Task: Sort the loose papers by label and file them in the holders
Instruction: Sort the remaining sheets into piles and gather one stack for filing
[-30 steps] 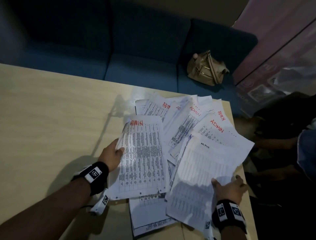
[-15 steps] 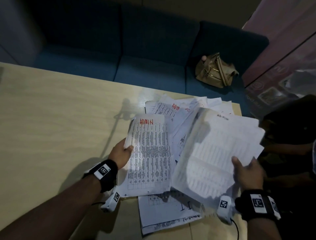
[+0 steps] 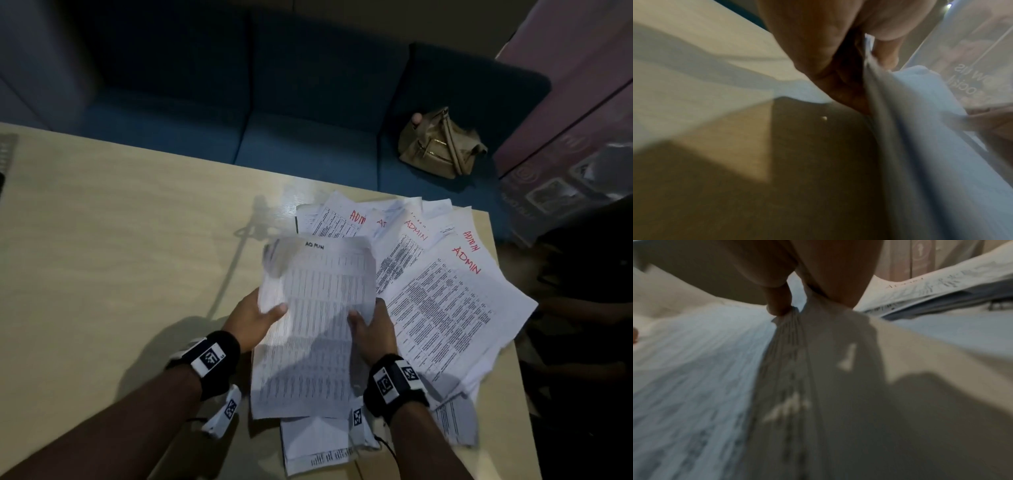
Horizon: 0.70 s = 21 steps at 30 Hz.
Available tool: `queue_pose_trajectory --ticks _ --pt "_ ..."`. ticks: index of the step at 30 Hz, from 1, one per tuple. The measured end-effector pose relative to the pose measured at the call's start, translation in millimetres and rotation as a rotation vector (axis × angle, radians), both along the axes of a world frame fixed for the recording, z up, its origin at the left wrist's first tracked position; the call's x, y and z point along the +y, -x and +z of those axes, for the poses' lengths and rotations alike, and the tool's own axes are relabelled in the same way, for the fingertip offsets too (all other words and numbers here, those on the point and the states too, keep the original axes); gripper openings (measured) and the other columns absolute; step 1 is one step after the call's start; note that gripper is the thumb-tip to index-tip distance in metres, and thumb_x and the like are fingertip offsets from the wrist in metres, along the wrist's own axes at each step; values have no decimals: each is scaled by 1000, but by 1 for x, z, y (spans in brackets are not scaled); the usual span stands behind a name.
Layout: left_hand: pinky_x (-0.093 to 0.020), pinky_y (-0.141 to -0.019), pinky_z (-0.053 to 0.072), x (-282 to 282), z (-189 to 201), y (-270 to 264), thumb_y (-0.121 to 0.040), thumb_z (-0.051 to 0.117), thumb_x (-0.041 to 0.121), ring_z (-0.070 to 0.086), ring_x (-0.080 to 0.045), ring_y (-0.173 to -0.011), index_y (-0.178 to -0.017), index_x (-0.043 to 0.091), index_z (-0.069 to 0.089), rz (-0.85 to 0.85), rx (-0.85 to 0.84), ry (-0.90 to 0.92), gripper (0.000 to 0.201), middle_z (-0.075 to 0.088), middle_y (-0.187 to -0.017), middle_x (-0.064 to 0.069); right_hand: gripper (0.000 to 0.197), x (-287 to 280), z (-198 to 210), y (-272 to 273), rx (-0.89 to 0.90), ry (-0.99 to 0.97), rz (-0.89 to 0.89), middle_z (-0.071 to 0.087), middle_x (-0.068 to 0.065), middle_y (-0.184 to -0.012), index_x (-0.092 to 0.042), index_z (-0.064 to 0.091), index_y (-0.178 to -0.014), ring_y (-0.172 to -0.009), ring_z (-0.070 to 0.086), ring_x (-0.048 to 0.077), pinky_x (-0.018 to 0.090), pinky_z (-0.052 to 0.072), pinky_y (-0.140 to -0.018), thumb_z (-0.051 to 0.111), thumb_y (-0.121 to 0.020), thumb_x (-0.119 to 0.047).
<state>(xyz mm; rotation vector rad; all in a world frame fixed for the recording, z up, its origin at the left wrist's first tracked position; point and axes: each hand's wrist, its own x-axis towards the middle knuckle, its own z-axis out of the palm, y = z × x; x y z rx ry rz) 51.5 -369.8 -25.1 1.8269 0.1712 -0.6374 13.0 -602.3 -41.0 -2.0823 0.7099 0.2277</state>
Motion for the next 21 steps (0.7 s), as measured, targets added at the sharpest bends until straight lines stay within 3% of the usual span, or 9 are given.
queue_pose_trajectory --ticks 3,5,8,10,13,15,17,19,21 --pt "-37 -100 46 10 -5 -1 -92 61 30 61 -11 -106 -132 21 52 -33 61 36 41 64 -115 8 50 -3 5 -12 -79 -7 -13 58 0 -106 -13 50 -114 -97 60 19 29 54 -69 60 -84 -52" --pt "-44 -106 42 15 -5 -2 -93 62 26 60 -10 -110 -133 21 52 -57 116 94 42 64 -119 8 50 -1 15 -19 -70 -105 -54 52 -3 -114 -12 39 -130 -100 55 16 19 45 -68 58 -91 -37" --pt "-47 -108 39 20 -4 -3 -85 66 30 60 -12 -114 -132 26 54 -102 173 143 49 66 -121 10 58 2 26 -22 -77 -172 -55 50 0 -118 -17 21 -143 -97 55 17 26 43 -75 53 -96 -30" --pt "-47 -107 39 22 0 -8 -81 68 37 58 -11 -119 -132 36 51 -103 124 162 54 64 -125 13 58 5 22 -23 -80 -153 -6 55 3 -120 -19 22 -144 -97 57 17 25 43 -77 53 -96 -25" --pt "-40 -107 39 20 9 -23 -89 65 18 48 -7 -128 -137 47 39 -32 -18 178 62 53 -137 16 67 7 19 -21 -42 -122 58 51 7 -133 -20 21 -146 -113 54 22 32 44 -89 59 -92 -25" --pt "-24 -96 43 17 20 -30 -88 56 -3 47 -7 -126 -131 56 36 -69 -80 158 75 49 -137 21 85 6 24 -22 -95 -149 60 44 7 -139 -28 8 -150 -120 51 25 37 45 -94 65 -88 -27" --pt "-16 -77 44 14 26 -29 -86 50 -10 52 -9 -113 -126 61 31 -173 -105 133 84 47 -130 35 88 3 29 -28 -165 -115 63 35 2 -148 -34 7 -151 -128 42 18 30 40 -96 66 -87 -24" --pt "-27 -74 44 12 28 -27 -87 48 -7 51 -15 -94 -128 66 27 -228 -106 110 87 51 -118 44 79 1 32 -34 -176 0 172 32 0 -148 -33 15 -151 -128 33 8 25 30 -99 64 -89 -24" --pt "-31 -69 42 12 25 -26 -88 48 -4 47 -15 -77 -130 68 25 -229 -97 98 86 56 -118 37 68 0 34 -39 -151 100 297 38 4 -138 -29 25 -148 -124 37 12 23 29 -96 61 -91 -25"
